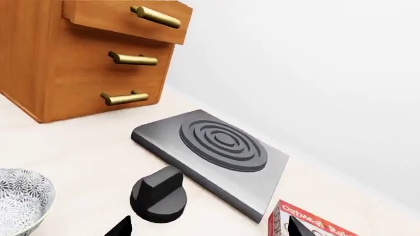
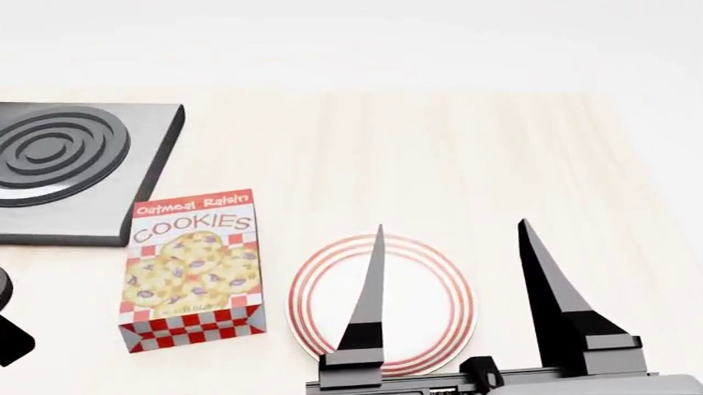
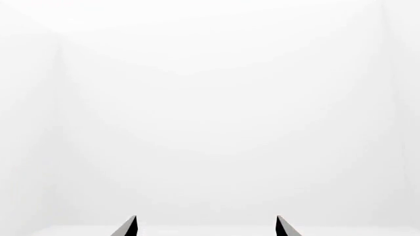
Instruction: Pick the akita bowl from table center and place it on the plate.
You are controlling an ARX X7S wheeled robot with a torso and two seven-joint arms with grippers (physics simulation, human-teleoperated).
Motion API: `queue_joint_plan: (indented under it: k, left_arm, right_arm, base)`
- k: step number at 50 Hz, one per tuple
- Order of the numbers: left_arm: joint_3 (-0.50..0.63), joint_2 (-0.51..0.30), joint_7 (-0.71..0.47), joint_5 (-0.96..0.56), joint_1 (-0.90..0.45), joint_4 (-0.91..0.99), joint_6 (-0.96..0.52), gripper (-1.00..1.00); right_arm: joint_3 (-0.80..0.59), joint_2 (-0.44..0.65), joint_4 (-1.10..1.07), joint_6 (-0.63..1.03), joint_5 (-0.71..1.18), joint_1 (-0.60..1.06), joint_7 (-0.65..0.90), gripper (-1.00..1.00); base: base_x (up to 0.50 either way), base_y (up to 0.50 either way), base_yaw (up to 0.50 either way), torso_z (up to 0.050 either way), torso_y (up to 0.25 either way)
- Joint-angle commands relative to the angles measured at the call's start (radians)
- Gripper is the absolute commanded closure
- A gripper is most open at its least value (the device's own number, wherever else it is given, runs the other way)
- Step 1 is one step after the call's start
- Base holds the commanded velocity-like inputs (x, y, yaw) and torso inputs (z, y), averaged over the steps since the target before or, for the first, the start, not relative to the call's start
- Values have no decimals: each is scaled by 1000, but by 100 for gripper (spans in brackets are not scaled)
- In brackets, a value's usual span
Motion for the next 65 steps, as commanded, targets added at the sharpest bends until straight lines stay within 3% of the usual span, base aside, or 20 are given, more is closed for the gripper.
queue_joint_plan:
  k: [1, 25, 65]
  left_arm:
    - [-49, 22, -112, -14, -42, -37, -61, -100]
    - [-47, 35, -382, -28, -97, -71, -200, -100]
    - [-130, -4, -501, -95, -71, -174, -155, -100]
  right_arm:
    - [15, -6, 16, -17, -4, 3, -8, -100]
    - [5, 15, 14, -24, 15, 6, 14, -100]
    - [-17, 42, 18, -35, 33, 14, 43, -100]
  base:
    - [0, 0, 0, 0, 0]
    - [0, 0, 0, 0, 0]
    - [0, 0, 0, 0, 0]
